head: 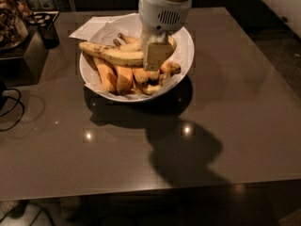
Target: Pick banana from white bowl
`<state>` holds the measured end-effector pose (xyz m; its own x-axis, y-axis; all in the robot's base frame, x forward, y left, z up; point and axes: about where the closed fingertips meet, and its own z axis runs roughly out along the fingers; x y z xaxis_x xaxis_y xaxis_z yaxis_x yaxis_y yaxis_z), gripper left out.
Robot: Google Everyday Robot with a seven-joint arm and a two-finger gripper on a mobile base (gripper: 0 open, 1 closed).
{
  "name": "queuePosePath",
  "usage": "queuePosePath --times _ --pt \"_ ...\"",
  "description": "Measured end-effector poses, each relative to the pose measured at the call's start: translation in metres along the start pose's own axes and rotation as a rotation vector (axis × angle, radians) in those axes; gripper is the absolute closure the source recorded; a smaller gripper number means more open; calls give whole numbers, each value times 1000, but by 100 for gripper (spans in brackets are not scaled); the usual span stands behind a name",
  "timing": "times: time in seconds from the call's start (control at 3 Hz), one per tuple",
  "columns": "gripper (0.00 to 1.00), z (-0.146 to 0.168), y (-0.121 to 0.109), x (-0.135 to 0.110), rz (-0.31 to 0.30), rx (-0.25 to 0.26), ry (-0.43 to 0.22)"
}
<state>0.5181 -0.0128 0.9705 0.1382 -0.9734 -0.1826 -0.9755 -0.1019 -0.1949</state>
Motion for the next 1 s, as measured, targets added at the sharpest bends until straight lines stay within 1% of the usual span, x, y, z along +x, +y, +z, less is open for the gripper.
queuePosePath --times 0.67,1.0 --pt "100 -1 -5 -6 -13 19 -12" --pt "100 -14 6 -14 -12 19 -44"
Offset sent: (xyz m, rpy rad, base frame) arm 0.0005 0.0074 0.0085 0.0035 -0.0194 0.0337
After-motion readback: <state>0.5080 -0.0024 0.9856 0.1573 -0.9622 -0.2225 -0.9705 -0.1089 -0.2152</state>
